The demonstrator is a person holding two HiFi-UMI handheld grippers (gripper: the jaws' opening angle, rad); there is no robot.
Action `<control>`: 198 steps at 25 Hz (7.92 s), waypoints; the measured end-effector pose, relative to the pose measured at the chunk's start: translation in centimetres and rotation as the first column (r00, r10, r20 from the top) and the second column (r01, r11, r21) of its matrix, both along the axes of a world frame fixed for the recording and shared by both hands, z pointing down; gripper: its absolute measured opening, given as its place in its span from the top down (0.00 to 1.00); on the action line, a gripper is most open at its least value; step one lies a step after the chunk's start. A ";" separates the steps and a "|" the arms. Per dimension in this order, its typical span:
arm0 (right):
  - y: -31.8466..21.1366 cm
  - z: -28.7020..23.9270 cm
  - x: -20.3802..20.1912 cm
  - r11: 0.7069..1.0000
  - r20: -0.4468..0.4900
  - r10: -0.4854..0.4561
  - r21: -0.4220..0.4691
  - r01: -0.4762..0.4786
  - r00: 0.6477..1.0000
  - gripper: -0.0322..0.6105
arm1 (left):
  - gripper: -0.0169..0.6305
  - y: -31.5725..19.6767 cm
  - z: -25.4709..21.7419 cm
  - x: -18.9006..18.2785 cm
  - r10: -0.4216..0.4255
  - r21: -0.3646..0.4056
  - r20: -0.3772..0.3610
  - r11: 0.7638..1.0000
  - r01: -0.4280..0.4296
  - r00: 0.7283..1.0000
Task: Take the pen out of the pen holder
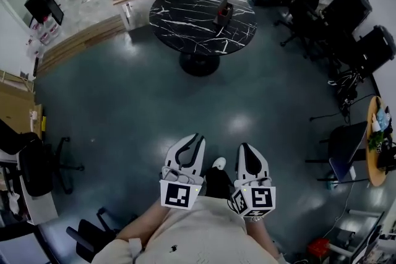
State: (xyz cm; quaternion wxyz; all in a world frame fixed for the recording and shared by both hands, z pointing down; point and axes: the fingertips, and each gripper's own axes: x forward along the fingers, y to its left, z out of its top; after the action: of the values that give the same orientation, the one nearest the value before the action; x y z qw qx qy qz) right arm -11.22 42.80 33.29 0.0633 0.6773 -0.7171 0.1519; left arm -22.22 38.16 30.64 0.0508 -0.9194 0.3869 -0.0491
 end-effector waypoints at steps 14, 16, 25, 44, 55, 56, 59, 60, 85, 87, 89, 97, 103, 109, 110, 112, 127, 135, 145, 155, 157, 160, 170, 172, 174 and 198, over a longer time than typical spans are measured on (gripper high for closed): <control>-12.0 2.3 8.4 0.998 0.042 -0.057 -0.020 0.058 0.997 0.92 | 0.89 -11.2 2.0 8.8 -0.044 -0.019 0.046 0.999 0.045 0.998; -14.1 2.6 9.7 0.996 0.049 -0.089 -0.022 0.091 0.995 0.92 | 0.89 -13.2 2.5 10.9 -0.047 -0.027 0.060 0.998 0.048 0.997; -23.1 1.9 17.7 0.988 0.022 -0.158 0.007 0.157 0.987 0.92 | 0.89 -19.9 2.3 17.2 -0.109 -0.020 0.103 0.994 0.112 0.989; -37.4 3.5 23.6 0.996 0.010 -0.049 -0.073 0.049 0.999 0.92 | 0.89 -37.0 3.3 24.7 -0.001 -0.076 0.043 0.997 0.004 0.999; -48.9 2.8 22.2 0.997 -0.038 0.015 -0.074 -0.018 0.999 0.92 | 0.89 -49.6 3.3 24.2 0.090 -0.069 0.014 0.994 -0.089 0.996; -49.6 2.8 22.1 0.997 -0.044 0.020 -0.073 -0.023 0.999 0.92 | 0.89 -50.5 3.2 24.0 0.095 -0.066 0.010 0.993 -0.094 0.995; -51.3 2.7 21.6 0.996 -0.046 0.040 -0.079 -0.044 0.998 0.92 | 0.89 -52.5 2.8 23.3 0.098 -0.056 -0.004 0.994 -0.098 0.995; -51.8 2.6 21.3 0.996 -0.044 0.042 -0.080 -0.045 0.998 0.92 | 0.89 -53.1 2.6 23.0 0.096 -0.051 -0.008 0.994 -0.096 0.995; -68.8 6.0 22.0 0.944 -0.030 -0.306 -0.141 0.299 0.951 0.92 | 0.89 -65.6 4.9 21.9 -0.284 -0.152 -0.042 0.949 0.275 0.958; -70.7 6.8 23.0 0.924 -0.053 -0.362 -0.155 0.351 0.931 0.92 | 0.89 -67.0 5.3 23.1 -0.347 -0.194 -0.082 0.925 0.327 0.934; -72.6 7.6 23.9 0.904 -0.062 -0.409 -0.165 0.394 0.911 0.92 | 0.89 -68.2 5.8 24.4 -0.397 -0.235 -0.098 0.900 0.366 0.913; -78.5 11.3 26.1 0.802 -0.074 -0.584 -0.207 0.561 0.808 0.92 | 0.89 -70.4 7.1 27.5 -0.504 -0.244 0.000 0.838 0.488 0.864; -81.5 15.0 25.4 0.702 -0.112 -0.706 -0.242 0.670 0.699 0.92 | 0.89 -70.9 8.6 27.9 -0.581 -0.276 0.051 0.773 0.571 0.812; -83.5 19.4 25.2 0.598 -0.096 -0.791 -0.333 0.729 0.604 0.92 | 0.89 -71.6 10.0 28.1 -0.614 -0.296 0.093 0.734 0.611 0.784; -83.8 20.1 25.1 0.579 -0.093 -0.804 -0.350 0.736 0.588 0.92 | 0.89 -71.8 10.1 28.1 -0.621 -0.292 0.094 0.731 0.617 0.779; -84.3 21.3 25.2 0.552 -0.091 -0.821 -0.381 0.741 0.564 0.92 | 0.89 -72.2 10.4 28.1 -0.629 -0.283 0.094 0.726 0.627 0.772; -85.5 26.9 24.6 0.422 -0.095 -0.897 -0.474 0.773 0.431 0.76 | 0.89 -74.2 11.4 25.9 -0.715 -0.278 0.106 0.646 0.711 0.691; -86.2 29.2 25.0 0.466 -0.144 -0.875 -0.508 0.724 0.462 0.74 | 0.89 -73.5 12.1 26.2 -0.721 -0.291 0.124 0.631 0.719 0.682; -87.7 29.6 24.1 0.521 -0.272 -0.854 -0.470 0.713 0.445 0.77 | 0.89 -73.6 11.7 26.5 -0.736 -0.292 0.108 0.619 0.729 0.668; -90.3 25.3 26.1 0.645 -0.128 -0.752 -0.347 0.681 0.647 0.81 | 0.89 -74.2 11.7 27.4 -0.719 -0.286 0.102 0.641 0.713 0.687; -90.4 23.7 26.8 0.660 -0.074 -0.733 -0.319 0.680 0.676 0.81 | 0.89 -74.2 11.6 27.6 -0.717 -0.284 0.099 0.645 0.710 0.690; -90.3 20.9 27.5 0.684 -0.033 -0.709 -0.279 0.675 0.705 0.81 | 0.89 -74.2 11.4 27.8 -0.710 -0.281 0.097 0.653 0.704 0.698; -87.4 9.9 29.1 0.745 0.032 -0.654 -0.146 0.651 0.755 0.81 | 0.89 -73.9 9.9 29.5 -0.650 -0.246 0.078 0.722 0.646 0.756; -86.4 8.7 29.5 0.755 0.030 -0.645 -0.133 0.642 0.764 0.81 | 0.89 -73.9 9.4 30.2 -0.631 -0.237 0.065 0.743 0.626 0.773; -85.5 7.8 29.8 0.768 0.053 -0.628 -0.120 0.629 0.777 0.81 | 0.89 -73.9 8.9 30.8 -0.615 -0.229 0.053 0.759 0.609 0.787; -81.2 7.0 28.8 0.780 0.056 -0.614 -0.106 0.616 0.787 0.81 | 0.89 -72.4 7.4 30.1 -0.622 -0.205 -0.011 0.768 0.607 0.783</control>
State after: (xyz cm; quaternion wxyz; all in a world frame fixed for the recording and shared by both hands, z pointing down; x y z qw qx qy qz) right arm 17.60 -38.37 40.24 0.1428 0.4001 -0.8889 0.1712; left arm 7.86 -34.28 38.07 -0.0712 -0.7439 0.6615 -0.0636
